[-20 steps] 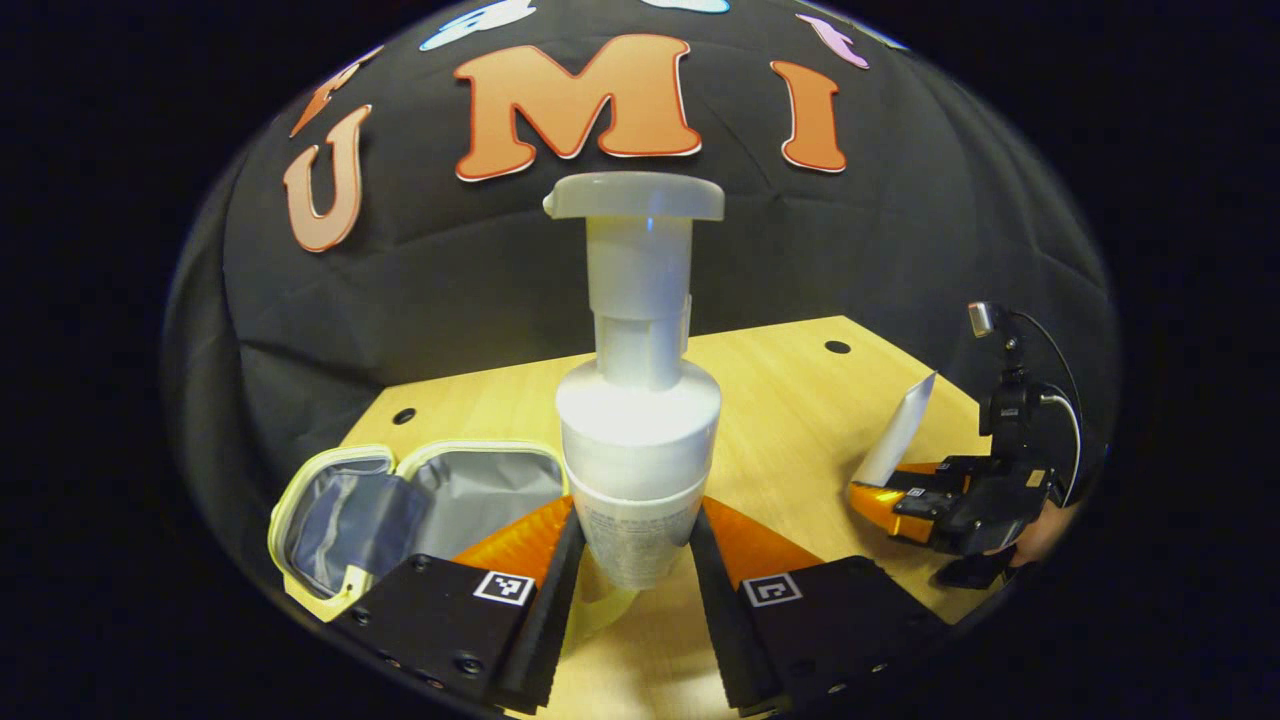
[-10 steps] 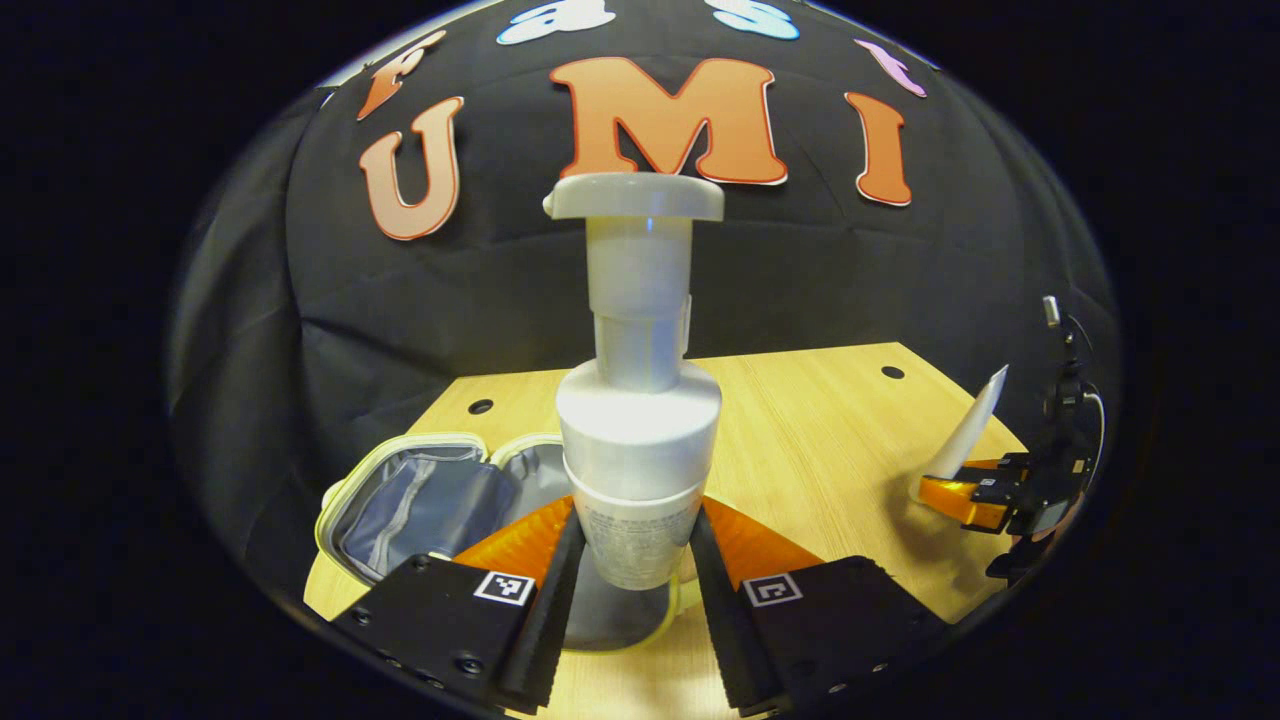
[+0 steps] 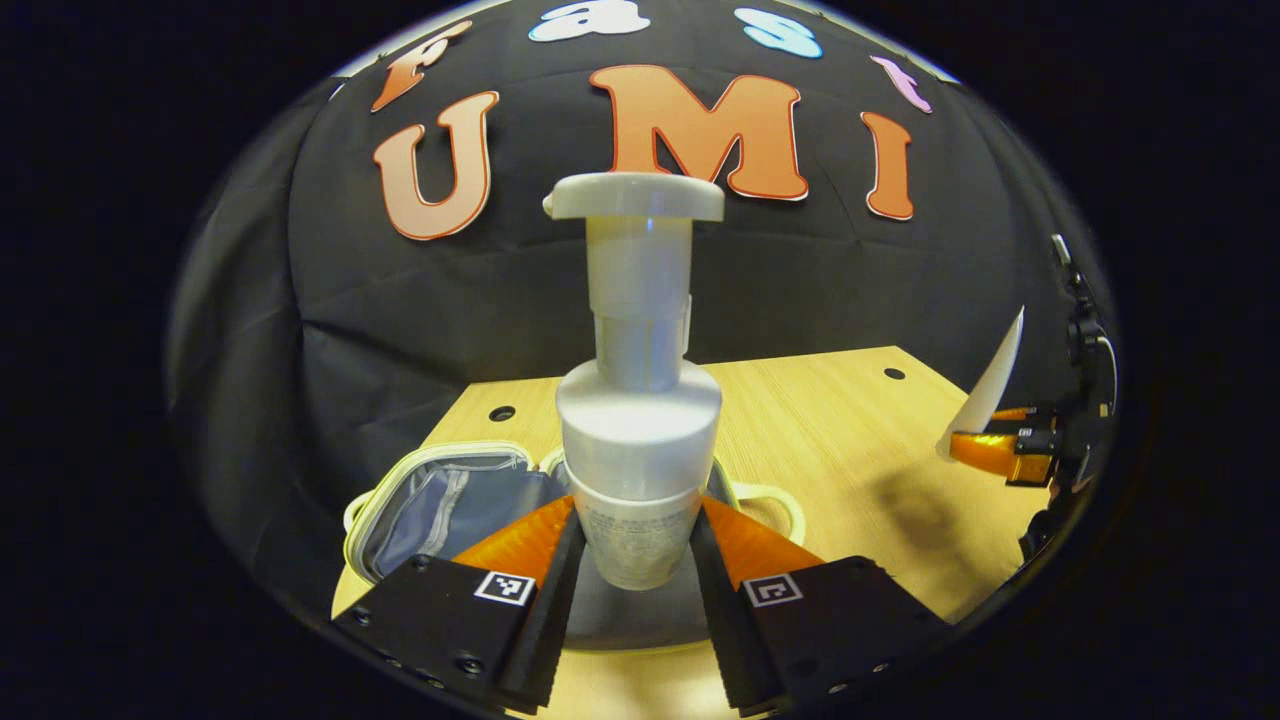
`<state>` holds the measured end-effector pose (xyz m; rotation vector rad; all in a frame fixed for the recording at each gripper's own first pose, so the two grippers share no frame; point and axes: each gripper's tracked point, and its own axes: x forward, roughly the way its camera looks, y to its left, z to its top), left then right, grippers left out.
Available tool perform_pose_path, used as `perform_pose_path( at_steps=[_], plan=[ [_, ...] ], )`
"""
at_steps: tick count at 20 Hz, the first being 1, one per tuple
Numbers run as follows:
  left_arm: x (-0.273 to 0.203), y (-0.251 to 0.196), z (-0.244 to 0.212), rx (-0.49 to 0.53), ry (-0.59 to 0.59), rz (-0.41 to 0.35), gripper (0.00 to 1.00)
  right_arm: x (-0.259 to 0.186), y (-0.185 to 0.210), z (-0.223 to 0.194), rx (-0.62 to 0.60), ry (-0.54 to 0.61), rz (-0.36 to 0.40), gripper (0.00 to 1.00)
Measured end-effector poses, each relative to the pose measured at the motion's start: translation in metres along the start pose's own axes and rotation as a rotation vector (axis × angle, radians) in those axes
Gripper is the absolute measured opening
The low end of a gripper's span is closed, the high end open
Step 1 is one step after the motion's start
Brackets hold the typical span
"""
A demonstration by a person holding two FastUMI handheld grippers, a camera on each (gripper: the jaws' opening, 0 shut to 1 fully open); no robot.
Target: First open the suitcase, pack the skin care products into it, and then close the suitcase.
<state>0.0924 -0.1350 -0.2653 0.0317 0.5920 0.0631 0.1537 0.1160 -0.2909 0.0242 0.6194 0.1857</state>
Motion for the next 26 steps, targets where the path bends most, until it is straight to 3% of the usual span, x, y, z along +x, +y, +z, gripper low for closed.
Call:
perform_pose_path(
  at_steps=[11, 19, 26],
  plan=[
    [0.012, 0.053, -0.006, 0.019, 0.033, -0.158, 0.61, -0.015, 0.105, 0.055, -0.006, -0.072, 0.003, 0.52],
    [0.045, 0.049, -0.061, -0.011, 0.245, -0.312, 0.61, -0.005, 0.163, 0.046, 0.039, -0.034, -0.023, 0.52],
    [0.057, 0.028, -0.094, 0.001, 0.476, -0.339, 0.61, 0.011, 0.191, 0.032, 0.058, 0.033, 0.026, 0.52]
  ],
)
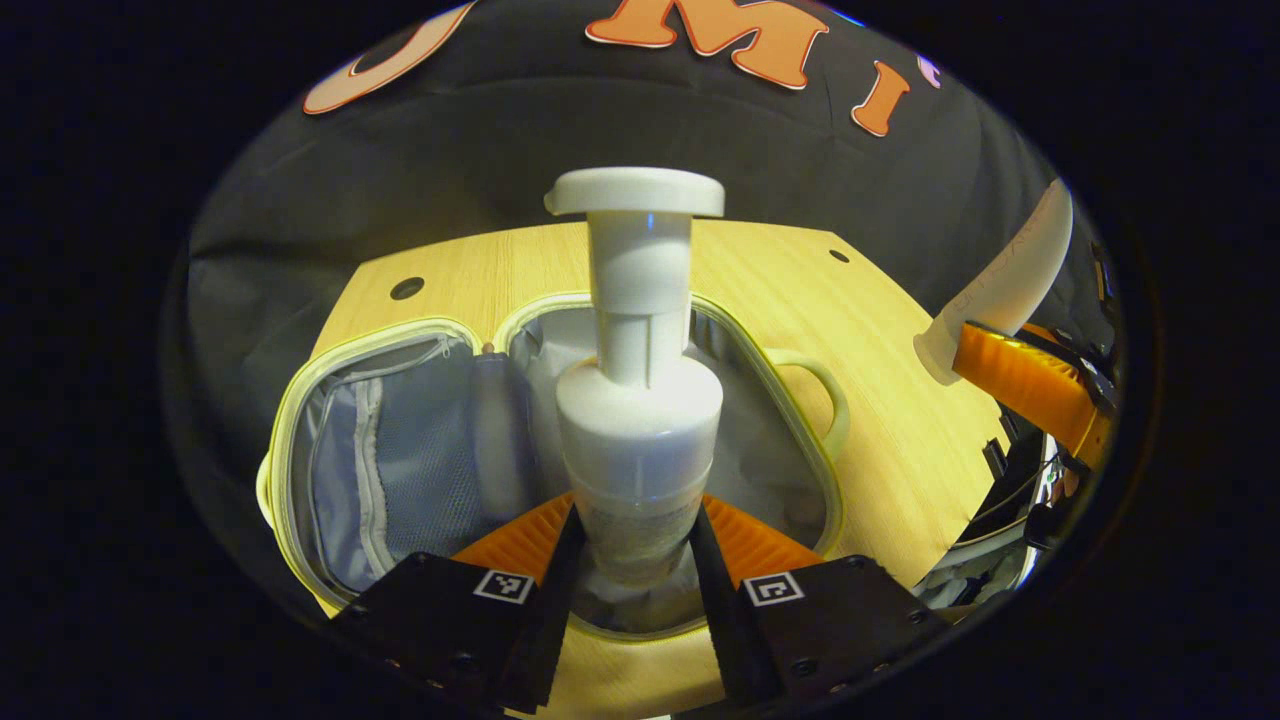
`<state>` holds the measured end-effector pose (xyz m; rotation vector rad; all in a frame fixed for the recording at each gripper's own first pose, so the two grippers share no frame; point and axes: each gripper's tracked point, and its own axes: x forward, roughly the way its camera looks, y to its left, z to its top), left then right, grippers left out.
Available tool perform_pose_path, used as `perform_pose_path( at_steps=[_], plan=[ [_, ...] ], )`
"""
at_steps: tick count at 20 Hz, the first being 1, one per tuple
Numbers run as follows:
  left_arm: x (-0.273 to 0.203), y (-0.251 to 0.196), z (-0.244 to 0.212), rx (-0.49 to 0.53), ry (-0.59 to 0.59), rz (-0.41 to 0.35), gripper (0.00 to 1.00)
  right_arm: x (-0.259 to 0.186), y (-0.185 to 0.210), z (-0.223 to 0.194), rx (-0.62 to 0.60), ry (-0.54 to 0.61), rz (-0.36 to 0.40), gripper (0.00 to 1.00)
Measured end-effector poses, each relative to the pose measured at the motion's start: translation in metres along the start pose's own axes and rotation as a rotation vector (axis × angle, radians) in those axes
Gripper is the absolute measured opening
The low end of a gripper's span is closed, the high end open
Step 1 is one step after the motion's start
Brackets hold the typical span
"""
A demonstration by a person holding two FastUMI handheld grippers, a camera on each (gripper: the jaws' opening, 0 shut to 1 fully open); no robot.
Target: First open the suitcase, pack the skin care products into it, and then close the suitcase.
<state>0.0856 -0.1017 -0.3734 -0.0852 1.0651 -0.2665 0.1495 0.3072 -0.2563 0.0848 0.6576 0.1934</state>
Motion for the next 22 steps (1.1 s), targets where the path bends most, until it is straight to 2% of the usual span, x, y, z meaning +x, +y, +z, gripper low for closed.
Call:
perform_pose_path(
  at_steps=[5, 9, 12, 16, 18, 20, 22],
  plan=[
    [0.012, 0.001, -0.018, -0.067, 0.152, 0.058, 0.61, 0.022, 0.003, -0.008, 0.025, 0.038, 0.073, 0.52],
    [0.018, 0.008, -0.033, -0.108, 0.299, 0.132, 0.62, 0.036, 0.003, -0.014, 0.022, 0.073, 0.129, 0.52],
    [0.028, 0.01, -0.037, -0.1, 0.358, 0.173, 0.61, 0.045, 0.002, -0.019, 0.025, 0.096, 0.156, 0.52],
    [0.037, 0.014, -0.037, -0.157, 0.368, 0.245, 0.6, 0.053, 0.007, -0.032, 0.038, 0.144, 0.194, 0.52],
    [0.038, 0.011, -0.036, -0.168, 0.35, 0.243, 0.62, 0.053, 0.012, -0.037, 0.038, 0.162, 0.206, 0.52],
    [0.034, 0.013, -0.031, -0.173, 0.288, 0.239, 0.64, 0.058, 0.015, -0.041, 0.041, 0.183, 0.218, 0.52],
    [0.021, 0.02, -0.021, -0.167, 0.226, 0.269, 0.67, 0.062, 0.022, -0.045, 0.044, 0.208, 0.234, 0.52]
  ],
)
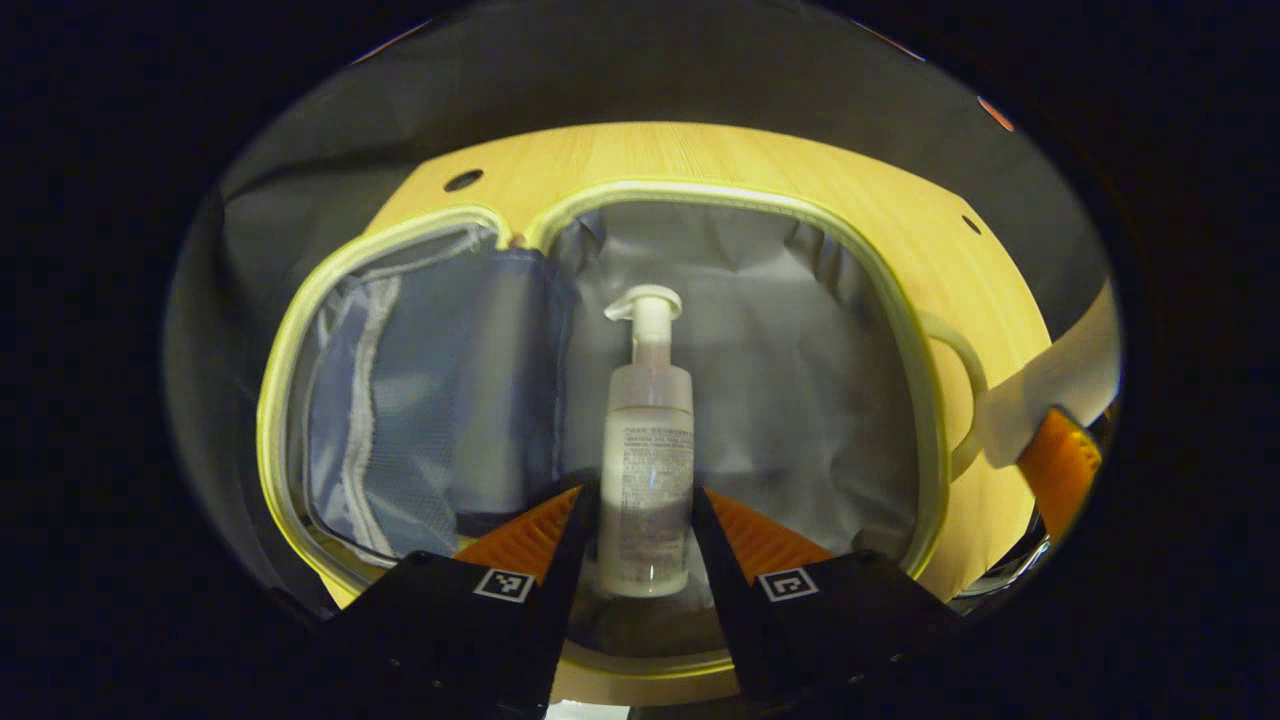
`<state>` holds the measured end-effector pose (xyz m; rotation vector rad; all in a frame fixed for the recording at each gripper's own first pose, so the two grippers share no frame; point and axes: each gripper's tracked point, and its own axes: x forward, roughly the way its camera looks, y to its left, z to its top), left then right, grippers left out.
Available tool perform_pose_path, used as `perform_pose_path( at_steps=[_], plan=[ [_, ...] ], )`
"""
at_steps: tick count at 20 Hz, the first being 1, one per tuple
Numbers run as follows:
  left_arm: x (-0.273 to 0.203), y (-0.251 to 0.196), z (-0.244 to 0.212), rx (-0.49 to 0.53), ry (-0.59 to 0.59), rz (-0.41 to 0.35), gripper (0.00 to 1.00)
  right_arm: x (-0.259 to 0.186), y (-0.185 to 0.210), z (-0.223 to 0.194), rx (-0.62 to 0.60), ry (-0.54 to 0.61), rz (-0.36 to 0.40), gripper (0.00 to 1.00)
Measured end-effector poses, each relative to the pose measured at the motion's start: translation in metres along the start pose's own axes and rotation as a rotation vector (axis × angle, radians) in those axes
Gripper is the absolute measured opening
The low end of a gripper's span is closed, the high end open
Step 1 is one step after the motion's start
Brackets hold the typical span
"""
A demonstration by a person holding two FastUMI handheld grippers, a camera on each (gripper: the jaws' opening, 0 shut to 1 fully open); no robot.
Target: First open the suitcase, pack the skin care products into it, and then close the suitcase.
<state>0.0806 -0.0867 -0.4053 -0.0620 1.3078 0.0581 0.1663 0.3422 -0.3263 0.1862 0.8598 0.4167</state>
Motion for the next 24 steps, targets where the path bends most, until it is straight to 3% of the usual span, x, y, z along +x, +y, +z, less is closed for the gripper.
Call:
perform_pose_path(
  at_steps=[1, 3, 8, 10, 11, 12, 13, 14, 17, 18, 24],
  plan=[
    [-0.008, 0.005, 0.003, 0.0, -0.029, 0.012, 0.66, 0.002, 0.003, -0.004, 0.0, 0.012, 0.006, 0.48],
    [-0.029, 0.017, 0.005, -0.007, -0.086, 0.044, 0.66, 0.005, 0.011, -0.006, -0.001, 0.024, 0.017, 0.52],
    [-0.09, 0.102, 0.022, 0.015, -0.315, 0.302, 0.66, 0.021, 0.025, -0.027, 0.024, 0.111, 0.029, 0.52],
    [-0.106, 0.127, 0.019, -0.001, -0.357, 0.366, 0.66, 0.026, 0.029, -0.035, 0.05, 0.153, 0.026, 0.52],
    [-0.11, 0.135, 0.014, -0.02, -0.354, 0.376, 0.66, 0.028, 0.031, -0.037, 0.065, 0.17, 0.024, 0.48],
    [-0.112, 0.143, 0.005, -0.045, -0.346, 0.384, 0.66, 0.03, 0.032, -0.041, 0.079, 0.196, 0.013, 0.52],
    [-0.113, 0.15, -0.003, -0.067, -0.335, 0.39, 0.66, 0.032, 0.034, -0.045, 0.099, 0.216, 0.006, 0.47],
    [-0.115, 0.157, -0.01, -0.087, -0.327, 0.401, 0.66, 0.034, 0.035, -0.047, 0.119, 0.232, -0.004, 0.52],
    [-0.121, 0.174, -0.023, -0.14, -0.334, 0.434, 0.63, 0.04, 0.034, -0.057, 0.181, 0.29, -0.035, 0.52],
    [-0.123, 0.181, -0.028, -0.151, -0.331, 0.442, 0.66, 0.044, 0.031, -0.059, 0.202, 0.306, -0.048, 0.52],
    [-0.127, 0.216, -0.048, -0.197, -0.313, 0.481, 0.66, 0.064, 0.026, -0.078, 0.257, 0.37, -0.137, 0.52]
  ],
)
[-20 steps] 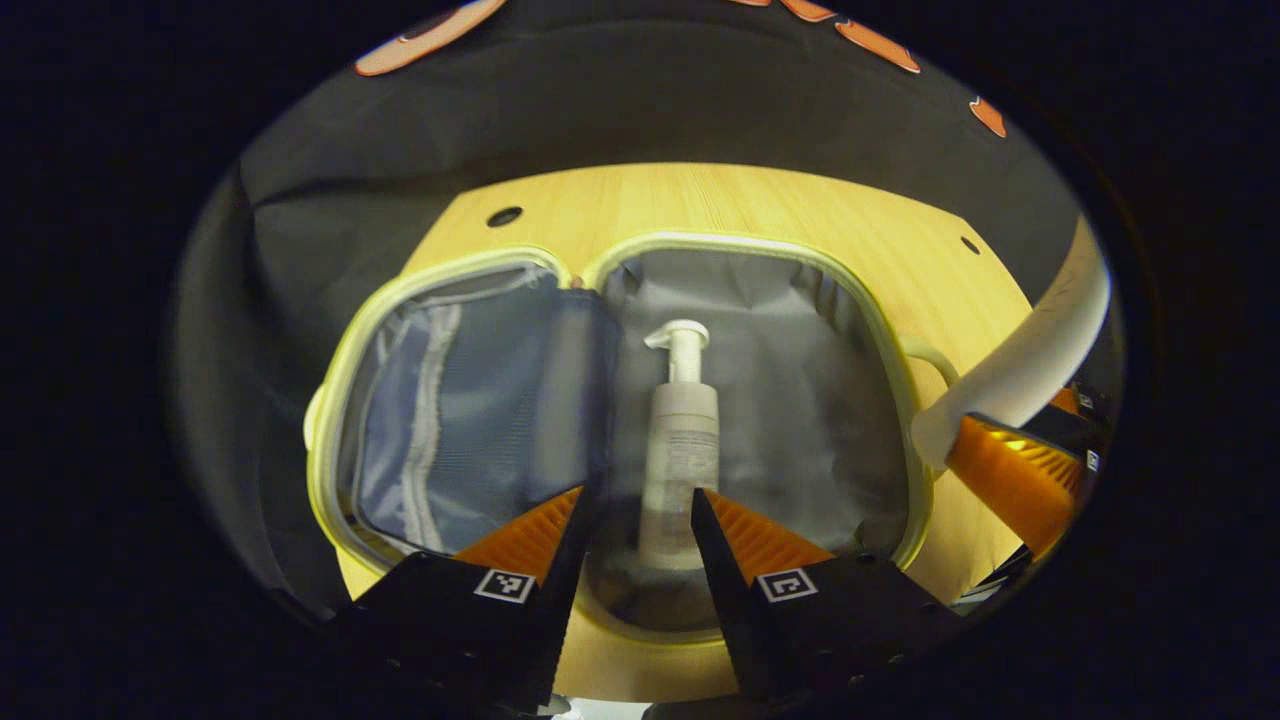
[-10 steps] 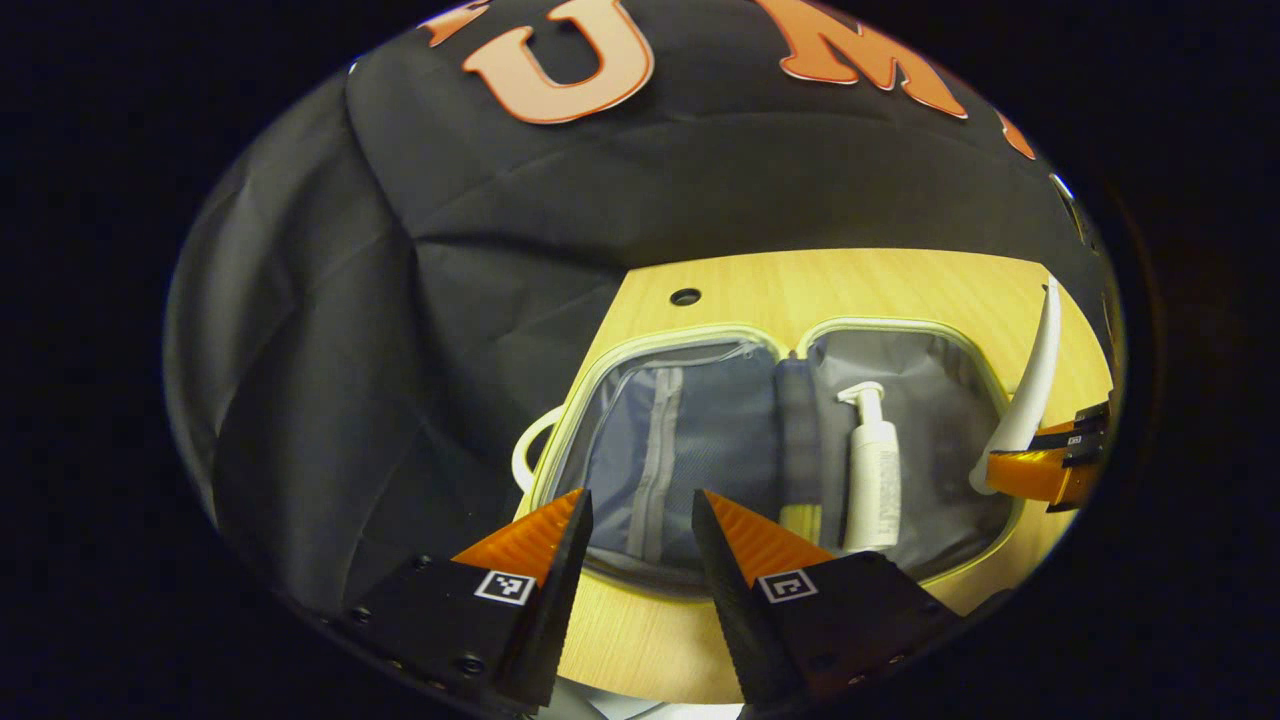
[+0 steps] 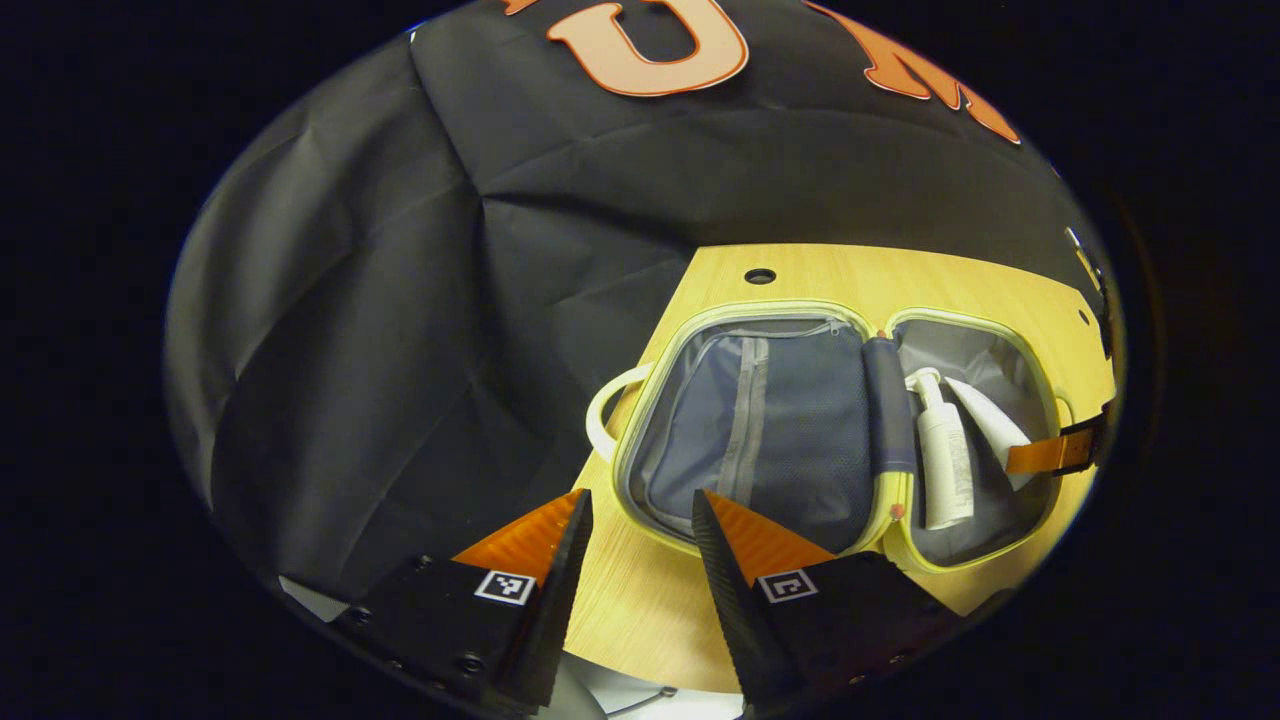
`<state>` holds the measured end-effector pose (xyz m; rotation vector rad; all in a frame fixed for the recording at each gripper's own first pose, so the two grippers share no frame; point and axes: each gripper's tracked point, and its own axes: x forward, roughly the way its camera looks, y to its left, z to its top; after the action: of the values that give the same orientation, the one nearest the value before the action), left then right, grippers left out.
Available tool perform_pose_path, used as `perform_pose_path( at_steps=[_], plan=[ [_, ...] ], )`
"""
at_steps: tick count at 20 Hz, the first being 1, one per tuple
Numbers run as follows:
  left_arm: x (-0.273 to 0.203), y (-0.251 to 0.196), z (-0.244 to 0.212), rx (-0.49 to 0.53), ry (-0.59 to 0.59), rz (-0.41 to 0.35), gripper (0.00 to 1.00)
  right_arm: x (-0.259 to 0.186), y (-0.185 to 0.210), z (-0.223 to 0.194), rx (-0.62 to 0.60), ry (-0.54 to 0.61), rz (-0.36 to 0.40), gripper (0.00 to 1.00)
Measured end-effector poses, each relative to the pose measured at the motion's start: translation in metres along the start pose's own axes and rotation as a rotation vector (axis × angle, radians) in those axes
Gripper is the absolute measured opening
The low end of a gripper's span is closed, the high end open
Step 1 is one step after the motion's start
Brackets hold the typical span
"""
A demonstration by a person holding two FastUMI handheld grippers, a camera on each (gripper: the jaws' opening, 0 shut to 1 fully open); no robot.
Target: First open the suitcase, pack the skin care products into it, and then close the suitcase.
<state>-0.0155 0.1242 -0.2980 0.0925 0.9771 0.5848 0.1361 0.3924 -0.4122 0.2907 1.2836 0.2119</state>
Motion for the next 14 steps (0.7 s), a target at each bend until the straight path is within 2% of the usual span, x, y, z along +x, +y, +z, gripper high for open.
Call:
perform_pose_path(
  at_steps=[2, 5, 6, 7, 9, 12, 13, 14],
  plan=[
    [0.004, 0.01, 0.0, -0.016, -0.009, 0.012, 0.66, 0.002, -0.001, -0.004, -0.001, 0.005, -0.025, 0.52],
    [0.016, 0.026, -0.001, -0.053, 0.011, 0.036, 0.66, 0.003, -0.006, -0.017, 0.053, 0.018, -0.11, 0.53],
    [0.02, 0.032, 0.0, -0.067, 0.014, 0.041, 0.66, 0.005, -0.005, -0.018, 0.056, 0.016, -0.112, 0.52],
    [0.023, 0.038, 0.002, -0.075, 0.011, 0.043, 0.66, 0.007, 0.0, -0.021, 0.056, 0.033, -0.104, 0.56],
    [0.033, 0.046, 0.005, -0.084, 0.009, 0.043, 0.66, 0.007, 0.003, -0.028, 0.07, 0.052, -0.101, 0.52],
    [0.055, 0.049, 0.006, -0.137, 0.027, -0.007, 0.66, 0.0, 0.005, -0.021, 0.085, 0.012, -0.085, 0.48],
    [0.063, 0.052, 0.007, -0.151, 0.024, -0.015, 0.66, -0.005, 0.004, -0.016, 0.09, -0.008, -0.084, 0.57],
    [0.071, 0.053, 0.009, -0.168, 0.026, -0.031, 0.73, -0.009, 0.001, -0.011, 0.092, -0.03, -0.088, 0.62]
  ],
)
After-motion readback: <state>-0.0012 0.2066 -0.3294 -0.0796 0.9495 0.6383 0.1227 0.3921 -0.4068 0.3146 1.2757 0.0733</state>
